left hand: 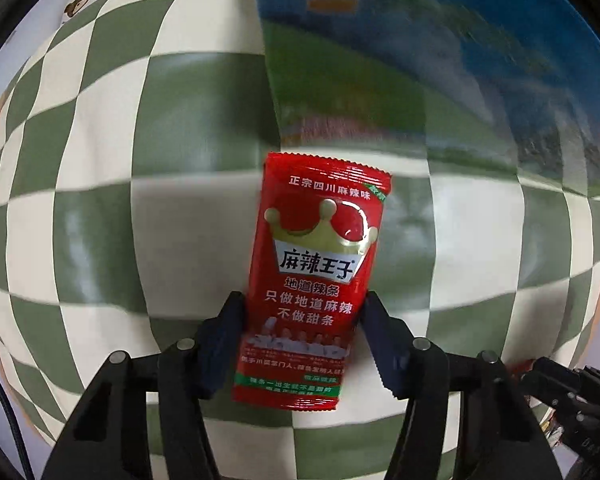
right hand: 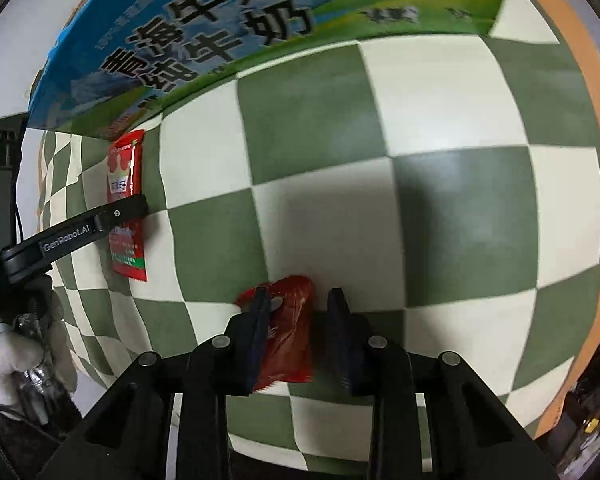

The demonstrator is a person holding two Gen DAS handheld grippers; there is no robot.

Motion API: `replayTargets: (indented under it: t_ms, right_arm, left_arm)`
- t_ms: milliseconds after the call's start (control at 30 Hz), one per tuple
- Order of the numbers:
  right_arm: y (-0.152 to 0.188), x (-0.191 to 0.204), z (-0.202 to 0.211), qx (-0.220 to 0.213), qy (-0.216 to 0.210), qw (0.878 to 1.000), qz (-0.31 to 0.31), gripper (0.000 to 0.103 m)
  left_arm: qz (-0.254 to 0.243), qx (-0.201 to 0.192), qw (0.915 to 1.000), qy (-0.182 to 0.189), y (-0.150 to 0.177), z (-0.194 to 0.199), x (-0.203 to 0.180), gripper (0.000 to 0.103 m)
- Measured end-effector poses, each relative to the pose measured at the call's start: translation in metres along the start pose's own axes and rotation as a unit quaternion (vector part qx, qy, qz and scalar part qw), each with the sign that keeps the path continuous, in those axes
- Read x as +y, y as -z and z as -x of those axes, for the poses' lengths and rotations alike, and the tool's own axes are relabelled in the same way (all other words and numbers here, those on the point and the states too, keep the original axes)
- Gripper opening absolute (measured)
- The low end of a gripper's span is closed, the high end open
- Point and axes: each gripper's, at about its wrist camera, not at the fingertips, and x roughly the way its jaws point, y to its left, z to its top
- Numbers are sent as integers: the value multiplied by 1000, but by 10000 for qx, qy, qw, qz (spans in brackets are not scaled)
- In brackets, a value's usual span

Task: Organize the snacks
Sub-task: 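Grasp red spicy-strip pack with left tool while right tool grasps red triangle candy, then carry both packets into the box and open both tools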

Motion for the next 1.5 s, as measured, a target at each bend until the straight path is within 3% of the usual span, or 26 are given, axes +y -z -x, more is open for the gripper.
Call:
replayTargets:
  t_ms: [100, 167, 200, 233, 333, 467, 533, 600, 833, 1200, 1300, 1400, 1500]
  right_arm:
    - [3, -4, 5, 107, -183, 9997, -84, 34]
    - [4, -4, 8, 165, -232, 9996, -30, 51]
    - [4, -3, 11, 167, -312, 9994, -6, 65]
    - [6, -1, 13, 159, -387, 9991, 36, 70]
    - [8, 6, 10, 198, -446, 9987, 124, 70]
    - [7, 14, -18, 416, -216, 9989, 94, 66]
    - [8, 13, -26, 398, 88, 9991, 90, 43]
    - [11, 14, -26, 361, 169, 9990, 206, 40]
    - [34, -5, -14, 509, 469, 9955, 652, 40]
    - [51, -38, -6, 528, 119, 9983, 236, 49]
    - [53, -39, -7, 536, 188, 9980, 277, 49]
    - [55, -28, -16, 490, 326, 9976, 370, 49]
    - [59, -11, -26, 356, 453, 9970, 513, 39]
  left_arm:
    - [321, 162, 9990, 269, 31, 0, 9, 56]
    - [489, 255, 9978, 369, 57, 0, 15, 56]
    - [572, 324, 9968, 453, 72, -1, 17, 56]
    - [649, 373, 9959, 505, 83, -2, 19, 56]
    - [884, 509, 9925, 673, 109, -7, 22, 56]
    - [882, 506, 9926, 662, 116, -14, 23, 58]
    - [914, 528, 9920, 697, 113, -17, 22, 58]
    - [871, 530, 9929, 606, 114, -18, 18, 58]
    - [736, 439, 9955, 415, 109, -20, 0, 58]
    - [475, 475, 9976, 189, 103, -16, -45, 58]
    - [471, 427, 9979, 153, 106, -18, -53, 53]
    - [477, 392, 9980, 167, 112, -16, -56, 46]
    - [574, 411, 9971, 287, 119, -12, -60, 45]
